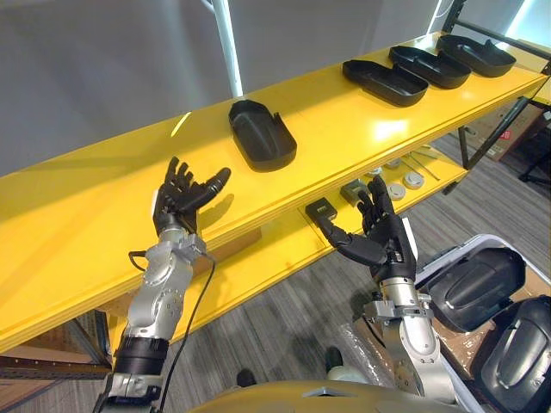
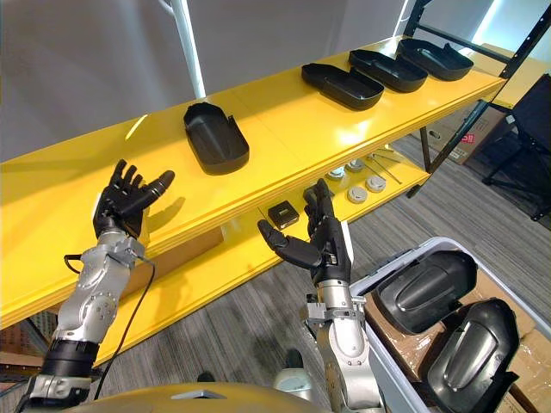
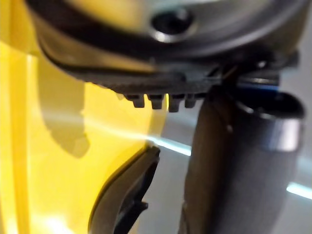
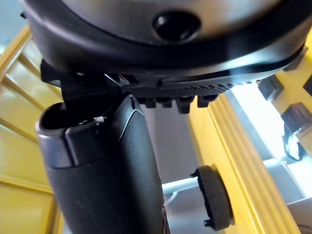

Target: Walk over and take three plastic housings, then place them on the shelf

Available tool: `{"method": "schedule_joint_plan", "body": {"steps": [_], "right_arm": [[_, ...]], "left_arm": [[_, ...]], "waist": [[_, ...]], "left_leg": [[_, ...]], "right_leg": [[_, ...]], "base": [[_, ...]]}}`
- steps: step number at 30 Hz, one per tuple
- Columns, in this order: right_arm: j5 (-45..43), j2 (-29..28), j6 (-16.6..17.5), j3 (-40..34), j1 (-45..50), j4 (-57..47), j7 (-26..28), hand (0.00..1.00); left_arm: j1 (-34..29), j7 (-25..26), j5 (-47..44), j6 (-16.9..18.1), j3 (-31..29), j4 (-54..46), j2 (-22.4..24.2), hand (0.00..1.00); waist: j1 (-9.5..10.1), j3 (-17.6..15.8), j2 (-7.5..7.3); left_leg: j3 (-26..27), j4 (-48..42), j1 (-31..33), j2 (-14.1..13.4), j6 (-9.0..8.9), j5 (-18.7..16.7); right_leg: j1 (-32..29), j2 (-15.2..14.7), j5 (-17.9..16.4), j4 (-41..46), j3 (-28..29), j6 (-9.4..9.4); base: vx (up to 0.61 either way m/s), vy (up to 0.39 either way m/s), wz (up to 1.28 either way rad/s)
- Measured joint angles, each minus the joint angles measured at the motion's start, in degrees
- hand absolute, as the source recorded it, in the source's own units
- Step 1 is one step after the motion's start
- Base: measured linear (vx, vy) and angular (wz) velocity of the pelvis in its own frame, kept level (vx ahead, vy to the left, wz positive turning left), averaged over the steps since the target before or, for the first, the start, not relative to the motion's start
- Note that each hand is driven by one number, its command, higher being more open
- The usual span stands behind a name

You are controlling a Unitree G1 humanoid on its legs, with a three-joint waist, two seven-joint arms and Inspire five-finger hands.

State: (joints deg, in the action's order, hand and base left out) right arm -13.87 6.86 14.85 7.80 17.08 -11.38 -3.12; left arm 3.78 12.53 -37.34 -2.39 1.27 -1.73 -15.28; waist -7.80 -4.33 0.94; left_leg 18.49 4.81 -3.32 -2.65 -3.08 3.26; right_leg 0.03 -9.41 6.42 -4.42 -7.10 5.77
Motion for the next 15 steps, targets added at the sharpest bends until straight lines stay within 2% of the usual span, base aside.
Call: {"method": "schedule_joint_plan", "body": {"steps": [9, 15], "right_arm": [[0.0, 0.2, -0.4, -1.1, 0.4, 0.2, 0.4, 1.0], [-0.1, 0.7, -0.8, -1.6, 0.8, 2.1, 1.6, 1.0]], "left_arm": [[0.0, -0.7, 4.5, 1.3, 3.4, -1.2, 2.2, 1.0], [1.3, -0.6, 4.5, 4.8, 4.1, 3.7, 2.5, 1.0]], "waist": [[-0.29, 0.2, 0.2], [-0.64, 0.2, 0.21]], "left_leg": [[0.6, 0.0, 0.2, -0.4, 0.05, 0.2], [1.6, 0.0, 0.0, -0.6, -0.07, 0.2]], "right_leg": [[-0.6, 0.3, 0.1, 0.0, 0.4, -0.01], [-1.0, 0.7, 0.4, 0.0, 1.4, 0.38]], "base": [[-0.02, -0.017, -0.04], [0.0, -0.02, -0.08]]}}
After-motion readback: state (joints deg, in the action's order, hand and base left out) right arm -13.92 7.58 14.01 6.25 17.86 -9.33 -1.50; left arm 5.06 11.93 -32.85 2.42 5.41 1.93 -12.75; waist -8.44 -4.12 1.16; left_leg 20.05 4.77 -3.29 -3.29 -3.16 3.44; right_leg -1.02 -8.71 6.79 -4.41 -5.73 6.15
